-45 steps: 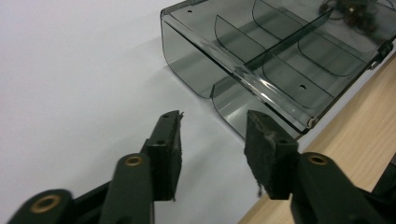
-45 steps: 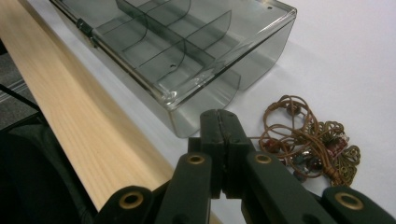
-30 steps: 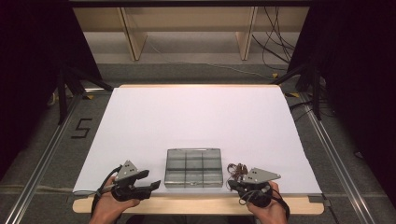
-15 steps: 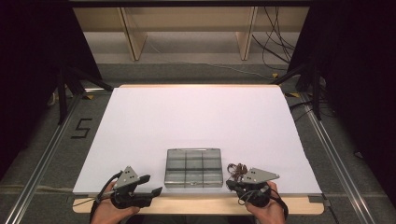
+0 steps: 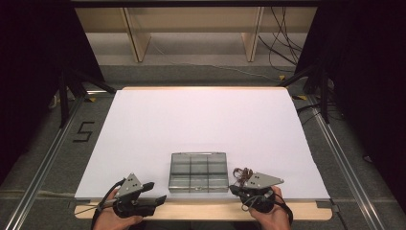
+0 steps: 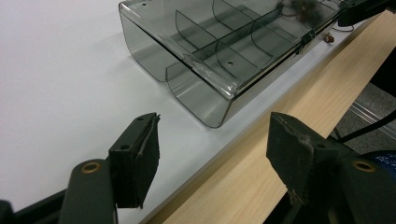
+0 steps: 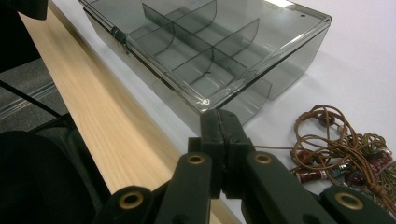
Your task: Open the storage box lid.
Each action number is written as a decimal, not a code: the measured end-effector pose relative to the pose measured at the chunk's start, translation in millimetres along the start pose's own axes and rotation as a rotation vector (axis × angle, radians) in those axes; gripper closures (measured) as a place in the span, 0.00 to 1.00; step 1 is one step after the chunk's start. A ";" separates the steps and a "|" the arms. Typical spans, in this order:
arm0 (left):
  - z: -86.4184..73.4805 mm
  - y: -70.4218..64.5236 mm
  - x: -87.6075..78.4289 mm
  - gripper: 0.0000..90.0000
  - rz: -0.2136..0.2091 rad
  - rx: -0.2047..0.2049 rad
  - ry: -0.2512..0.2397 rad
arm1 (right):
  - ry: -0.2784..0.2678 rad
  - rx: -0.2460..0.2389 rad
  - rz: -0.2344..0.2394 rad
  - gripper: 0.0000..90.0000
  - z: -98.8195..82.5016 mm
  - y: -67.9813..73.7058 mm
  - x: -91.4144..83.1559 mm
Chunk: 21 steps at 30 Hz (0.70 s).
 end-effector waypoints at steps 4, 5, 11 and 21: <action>-1.3 0.6 0.4 0.38 -0.001 0.014 0.008 | -0.001 0.001 0.001 1.00 0.1 0.8 0.2; -1.1 1.2 0.4 0.38 -0.003 0.014 0.012 | -0.002 0.000 -0.001 1.00 0.1 0.5 0.3; -3.0 1.9 0.0 0.38 0.000 0.014 0.031 | -0.036 0.007 0.018 1.00 2.1 1.5 0.8; -1.3 1.6 2.8 0.38 -0.002 -0.001 -0.003 | -0.065 -0.002 0.031 1.00 7.2 2.2 -0.7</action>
Point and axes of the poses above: each handheld gripper's, and its own axes: x roughly forward along the jaws, z roughly out of its top, y roughly to its left, the point moved 5 cm from there along x, roughly forward along the jaws, and after that the axes turned 8 degrees about z, right-handed, at the moved point
